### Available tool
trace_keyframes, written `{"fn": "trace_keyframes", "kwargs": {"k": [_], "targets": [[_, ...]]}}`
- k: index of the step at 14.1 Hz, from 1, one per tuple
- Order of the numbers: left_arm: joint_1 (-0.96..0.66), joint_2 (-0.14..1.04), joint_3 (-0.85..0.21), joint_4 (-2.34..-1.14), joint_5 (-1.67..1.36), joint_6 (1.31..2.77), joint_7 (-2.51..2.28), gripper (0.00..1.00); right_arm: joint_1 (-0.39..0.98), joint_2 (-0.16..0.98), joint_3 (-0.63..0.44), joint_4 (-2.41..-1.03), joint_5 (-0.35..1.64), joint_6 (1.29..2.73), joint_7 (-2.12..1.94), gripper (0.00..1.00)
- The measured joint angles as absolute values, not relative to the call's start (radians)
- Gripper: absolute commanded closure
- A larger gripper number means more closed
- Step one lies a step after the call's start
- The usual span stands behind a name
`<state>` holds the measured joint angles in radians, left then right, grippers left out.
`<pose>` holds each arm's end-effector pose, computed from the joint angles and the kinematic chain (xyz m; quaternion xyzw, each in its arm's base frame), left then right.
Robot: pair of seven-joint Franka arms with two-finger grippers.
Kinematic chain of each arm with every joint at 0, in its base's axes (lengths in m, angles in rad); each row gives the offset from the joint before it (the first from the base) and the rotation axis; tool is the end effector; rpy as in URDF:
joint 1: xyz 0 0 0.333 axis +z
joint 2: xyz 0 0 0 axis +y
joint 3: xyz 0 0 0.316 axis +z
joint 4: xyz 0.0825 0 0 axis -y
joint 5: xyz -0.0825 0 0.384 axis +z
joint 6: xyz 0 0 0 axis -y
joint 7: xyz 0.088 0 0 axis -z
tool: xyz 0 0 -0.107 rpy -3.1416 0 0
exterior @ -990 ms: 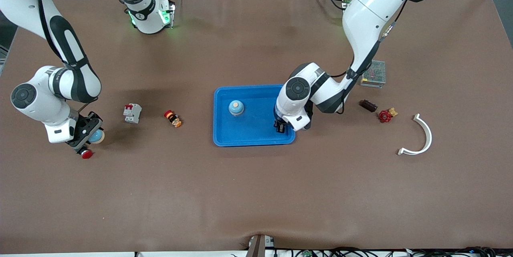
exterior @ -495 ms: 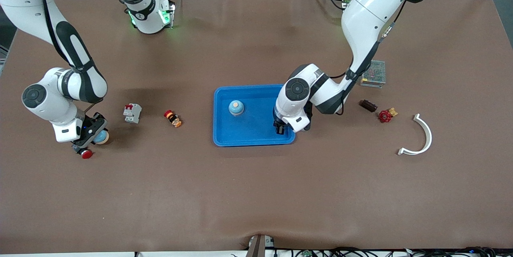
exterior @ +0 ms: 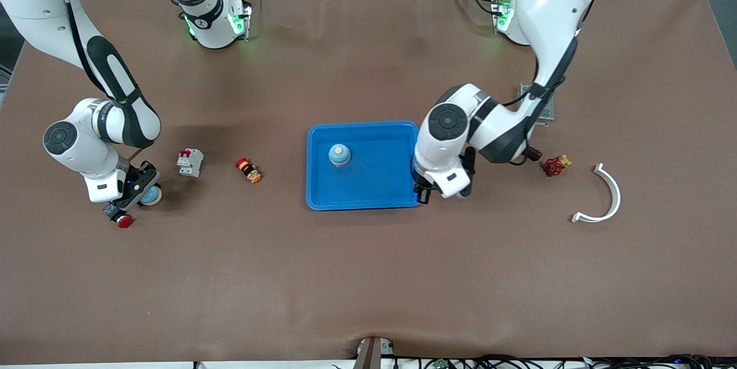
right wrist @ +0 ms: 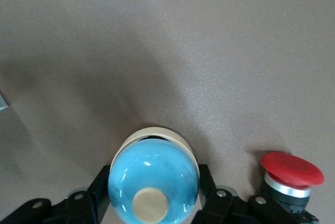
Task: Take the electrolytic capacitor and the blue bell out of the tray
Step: 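Set the bell down with the right gripper while the left gripper grasps a capacitor, then place the capacitor by the first with the left gripper while the right gripper returns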
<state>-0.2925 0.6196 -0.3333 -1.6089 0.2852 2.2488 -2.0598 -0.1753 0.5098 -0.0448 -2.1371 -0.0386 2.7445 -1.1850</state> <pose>0.5876 -0.3755 0.2864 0.7881 0.6145 0.0252 0.0258 0.5655 -0.1252 0.1721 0.8748 0.4816 0.0249 0.0461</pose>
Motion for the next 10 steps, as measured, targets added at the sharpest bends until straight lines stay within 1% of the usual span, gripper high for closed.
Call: {"fn": "trace_keyframes", "kwargs": {"k": [3, 6, 8, 10], "targets": [[-0.211, 0.572, -0.333, -1.612, 0.285, 2.127, -1.89, 1.0, -0.175, 0.51, -0.044, -2.136, -0.039, 2.746, -1.185, 0.0], [-0.1, 0.545, -0.334, -1.653, 0.285, 2.097, -1.705, 1.0, -0.175, 0.5, -0.034, -2.125, -0.038, 2.72, -1.182, 0.0], [-0.032, 0.54, -0.334, -1.689, 0.285, 2.097, -1.585, 1.0, -0.168, 0.477, -0.025, -2.086, -0.038, 2.592, -1.15, 0.0], [0.029, 0.54, -0.334, -1.718, 0.285, 2.097, -1.456, 1.0, -0.137, 0.435, -0.018, -2.018, -0.038, 2.401, -1.075, 0.0]]}}
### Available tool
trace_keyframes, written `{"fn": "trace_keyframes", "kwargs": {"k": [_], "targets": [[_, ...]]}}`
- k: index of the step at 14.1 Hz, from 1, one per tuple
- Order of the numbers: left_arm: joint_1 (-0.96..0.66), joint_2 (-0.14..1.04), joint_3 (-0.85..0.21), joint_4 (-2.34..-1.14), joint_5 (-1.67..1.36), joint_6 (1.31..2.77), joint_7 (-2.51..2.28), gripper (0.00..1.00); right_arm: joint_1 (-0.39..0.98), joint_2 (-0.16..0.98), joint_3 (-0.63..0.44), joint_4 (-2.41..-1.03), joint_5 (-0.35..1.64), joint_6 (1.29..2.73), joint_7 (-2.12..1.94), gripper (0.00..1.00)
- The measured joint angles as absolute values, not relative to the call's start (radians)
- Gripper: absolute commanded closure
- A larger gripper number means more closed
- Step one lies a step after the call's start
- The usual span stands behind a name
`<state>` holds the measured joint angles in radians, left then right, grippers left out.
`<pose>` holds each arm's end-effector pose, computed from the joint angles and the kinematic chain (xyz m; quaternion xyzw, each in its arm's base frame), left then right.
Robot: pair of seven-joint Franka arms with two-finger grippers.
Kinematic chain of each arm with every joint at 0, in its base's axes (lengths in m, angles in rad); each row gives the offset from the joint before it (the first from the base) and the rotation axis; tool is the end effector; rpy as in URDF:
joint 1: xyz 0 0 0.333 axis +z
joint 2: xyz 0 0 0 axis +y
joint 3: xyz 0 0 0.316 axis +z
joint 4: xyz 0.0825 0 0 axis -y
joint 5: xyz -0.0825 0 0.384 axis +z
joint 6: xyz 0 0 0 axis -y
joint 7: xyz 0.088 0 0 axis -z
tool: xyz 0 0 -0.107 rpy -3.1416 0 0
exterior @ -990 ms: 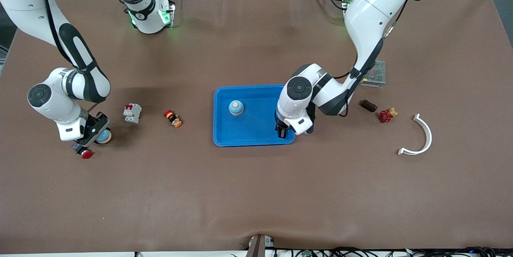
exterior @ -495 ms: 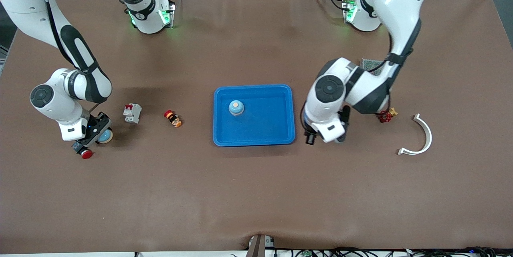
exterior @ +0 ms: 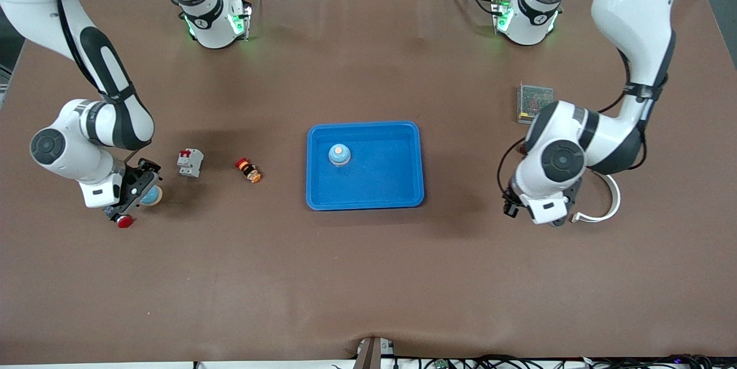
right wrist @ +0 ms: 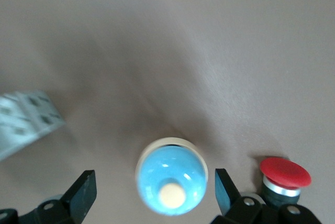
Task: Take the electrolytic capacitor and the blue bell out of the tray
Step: 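Place the capacitor by the first with the left gripper while the right gripper returns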
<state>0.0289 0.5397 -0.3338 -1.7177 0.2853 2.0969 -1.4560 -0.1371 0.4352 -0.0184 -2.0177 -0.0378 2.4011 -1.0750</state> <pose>0.6341 -0.1642 0.2785 -0.8694 -0.4893 0.0137 0.0678 0.5909 -0.0927 0.2294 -0.8890 -0.4569 0.0305 0.0016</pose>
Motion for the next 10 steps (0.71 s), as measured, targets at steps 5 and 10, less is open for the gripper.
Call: {"fn": "trace_keyframes", "kwargs": {"k": [5, 10], "targets": [[0.164, 0.545, -0.333, -1.768, 0.285, 2.097, -1.196, 1.0, 0.018, 0.317, -0.009, -1.924, -0.037, 2.098, -0.734, 0.0], [0.28, 0.593, -0.331, -1.781, 0.327, 2.101, -1.041, 1.0, 0.165, 0.279, -0.006, -1.924, 0.023, 2.04, -0.366, 0.0]]}}
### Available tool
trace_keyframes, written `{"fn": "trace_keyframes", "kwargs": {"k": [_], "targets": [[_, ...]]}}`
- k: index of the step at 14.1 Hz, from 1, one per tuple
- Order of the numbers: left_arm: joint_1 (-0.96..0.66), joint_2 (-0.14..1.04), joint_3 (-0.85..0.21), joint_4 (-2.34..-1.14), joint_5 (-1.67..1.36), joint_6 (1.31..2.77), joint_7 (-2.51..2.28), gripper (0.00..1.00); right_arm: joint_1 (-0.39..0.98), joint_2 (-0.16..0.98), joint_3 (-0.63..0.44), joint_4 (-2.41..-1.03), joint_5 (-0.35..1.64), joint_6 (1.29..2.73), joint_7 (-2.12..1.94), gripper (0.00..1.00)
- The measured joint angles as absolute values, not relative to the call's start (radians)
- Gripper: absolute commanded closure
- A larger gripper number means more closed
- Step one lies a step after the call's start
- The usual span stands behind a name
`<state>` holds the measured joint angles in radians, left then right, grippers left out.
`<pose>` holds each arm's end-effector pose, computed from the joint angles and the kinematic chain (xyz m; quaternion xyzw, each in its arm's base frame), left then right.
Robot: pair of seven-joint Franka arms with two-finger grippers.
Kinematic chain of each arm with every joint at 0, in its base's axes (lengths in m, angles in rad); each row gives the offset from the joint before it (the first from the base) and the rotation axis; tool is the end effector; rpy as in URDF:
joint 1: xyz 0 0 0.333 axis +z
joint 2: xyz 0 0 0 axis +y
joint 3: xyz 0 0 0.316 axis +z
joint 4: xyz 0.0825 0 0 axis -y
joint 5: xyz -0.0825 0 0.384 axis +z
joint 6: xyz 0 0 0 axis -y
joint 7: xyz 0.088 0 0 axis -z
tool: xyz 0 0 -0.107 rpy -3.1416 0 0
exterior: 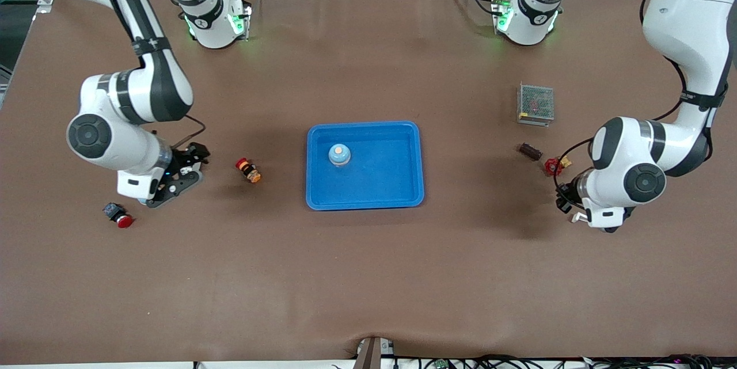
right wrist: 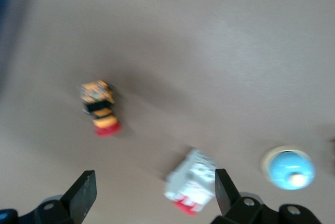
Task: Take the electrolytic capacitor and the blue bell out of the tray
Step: 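Place the capacitor by the first with the left gripper while the right gripper returns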
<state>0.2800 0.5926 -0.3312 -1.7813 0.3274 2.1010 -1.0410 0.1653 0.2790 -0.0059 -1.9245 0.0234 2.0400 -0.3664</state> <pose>0.6318 -0.0038 0.2203 -0.9103 -0.3965 0.0777 0.0900 0.5864 0.0957 0.3336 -0.9639 -0.2531 0.0803 0.0175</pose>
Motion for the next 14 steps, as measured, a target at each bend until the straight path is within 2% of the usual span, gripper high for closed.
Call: {"fn": "trace_keyframes", "kwargs": {"k": [5, 6, 7, 8, 9, 14], "targets": [[0.296, 0.642, -0.334, -1.782, 0.342, 2.135, -1.029, 1.0, 0.293, 0.277, -0.006, -1.924, 0.096, 2.035, -0.046, 0.0], [0.294, 0.649, -0.334, -1.782, 0.342, 2.142, -1.029, 0.91, 0.329, 0.276, -0.006, -1.924, 0.097, 2.042, 0.031, 0.0], [0.293, 0.653, -0.334, -1.782, 0.342, 2.145, -1.029, 0.68, 0.369, 0.276, -0.005, -1.925, 0.097, 2.055, 0.107, 0.0], [0.293, 0.657, -0.335, -1.782, 0.342, 2.146, -1.029, 0.14, 0.408, 0.276, -0.005, -1.926, 0.097, 2.077, 0.181, 0.0], [0.293, 0.659, -0.335, -1.782, 0.342, 2.147, -1.029, 0.0, 0.449, 0.276, -0.005, -1.93, 0.097, 2.107, 0.254, 0.0], [0.288, 0.656, -0.339, -1.76, 0.343, 2.15, -1.029, 0.0, 0.631, 0.308, -0.006, -1.985, 0.097, 2.329, 0.523, 0.0]]}}
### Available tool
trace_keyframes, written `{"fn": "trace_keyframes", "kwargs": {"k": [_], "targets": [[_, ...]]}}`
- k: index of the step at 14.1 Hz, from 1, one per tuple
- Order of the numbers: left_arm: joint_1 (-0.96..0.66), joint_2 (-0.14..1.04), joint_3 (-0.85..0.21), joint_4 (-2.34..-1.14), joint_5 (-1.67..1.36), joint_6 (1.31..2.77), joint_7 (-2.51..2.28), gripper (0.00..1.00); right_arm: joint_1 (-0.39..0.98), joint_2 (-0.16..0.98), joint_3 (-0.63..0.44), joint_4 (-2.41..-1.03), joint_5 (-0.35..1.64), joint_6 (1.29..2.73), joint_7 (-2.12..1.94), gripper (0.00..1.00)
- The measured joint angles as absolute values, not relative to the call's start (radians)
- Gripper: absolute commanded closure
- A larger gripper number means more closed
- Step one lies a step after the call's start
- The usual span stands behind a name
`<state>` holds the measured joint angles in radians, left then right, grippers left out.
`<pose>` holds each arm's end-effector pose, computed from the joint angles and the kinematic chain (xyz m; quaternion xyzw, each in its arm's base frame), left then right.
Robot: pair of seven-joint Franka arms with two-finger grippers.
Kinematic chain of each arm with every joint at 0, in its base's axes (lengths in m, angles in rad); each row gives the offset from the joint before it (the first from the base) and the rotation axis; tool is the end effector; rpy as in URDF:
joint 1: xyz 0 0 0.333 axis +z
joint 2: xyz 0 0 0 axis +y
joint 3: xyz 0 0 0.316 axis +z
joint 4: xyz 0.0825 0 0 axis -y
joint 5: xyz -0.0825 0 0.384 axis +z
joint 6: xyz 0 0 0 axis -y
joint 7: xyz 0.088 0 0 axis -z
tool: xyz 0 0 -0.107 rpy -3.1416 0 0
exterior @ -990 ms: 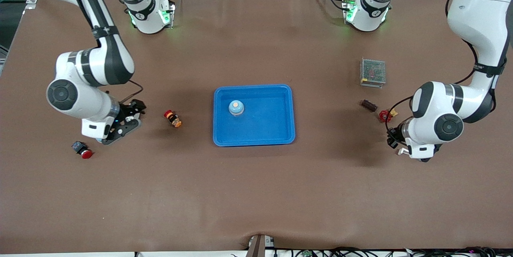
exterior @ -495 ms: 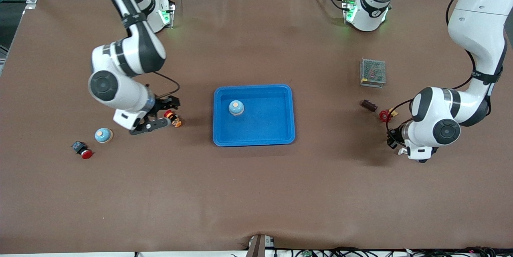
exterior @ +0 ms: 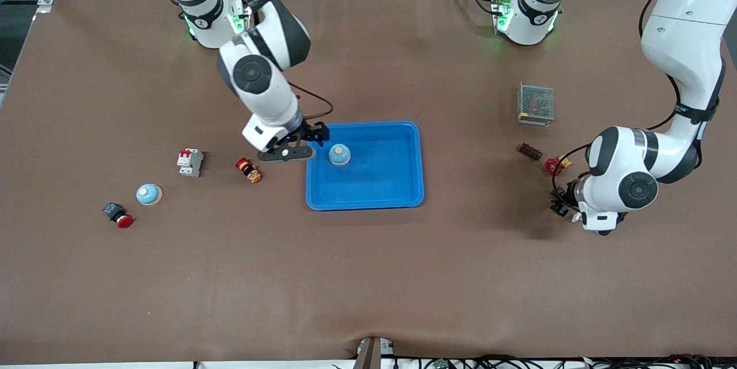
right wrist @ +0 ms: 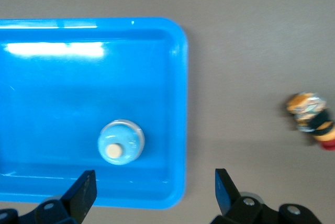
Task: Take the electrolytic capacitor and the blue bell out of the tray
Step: 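Place the capacitor by the first with the left gripper while the right gripper returns, then grasp the second bell with the right gripper while the left gripper withdraws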
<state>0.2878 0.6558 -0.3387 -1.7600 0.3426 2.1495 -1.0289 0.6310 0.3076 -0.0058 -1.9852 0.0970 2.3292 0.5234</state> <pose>0.6375 -0.0047 0.1938 -0.9154 -0.3873 0.0774 0.0776 0.4927 0.3578 0.3137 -0.9991 -0.0183 0.0037 0.0392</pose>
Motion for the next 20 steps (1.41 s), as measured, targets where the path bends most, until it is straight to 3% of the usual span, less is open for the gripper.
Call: {"fn": "trace_keyframes", "kwargs": {"k": [5, 11, 15, 20], "targets": [[0.284, 0.614, -0.391, -1.669, 0.343, 2.05, -1.029, 0.0, 0.7, 0.4, -0.008, -1.991, 0.097, 2.462, 0.628, 0.0], [0.28, 0.596, -0.456, -1.53, 0.343, 1.878, -0.984, 0.0, 0.76, 0.471, -0.012, -1.991, 0.021, 2.525, 0.742, 0.0], [0.277, 0.596, -0.474, -1.518, 0.343, 1.866, -0.966, 0.0, 0.777, 0.515, -0.012, -1.99, -0.115, 2.55, 0.868, 0.0], [0.277, 0.583, -0.483, -1.474, 0.343, 1.866, -0.924, 0.0, 0.779, 0.548, -0.012, -1.976, -0.124, 2.585, 0.889, 0.0]]}}
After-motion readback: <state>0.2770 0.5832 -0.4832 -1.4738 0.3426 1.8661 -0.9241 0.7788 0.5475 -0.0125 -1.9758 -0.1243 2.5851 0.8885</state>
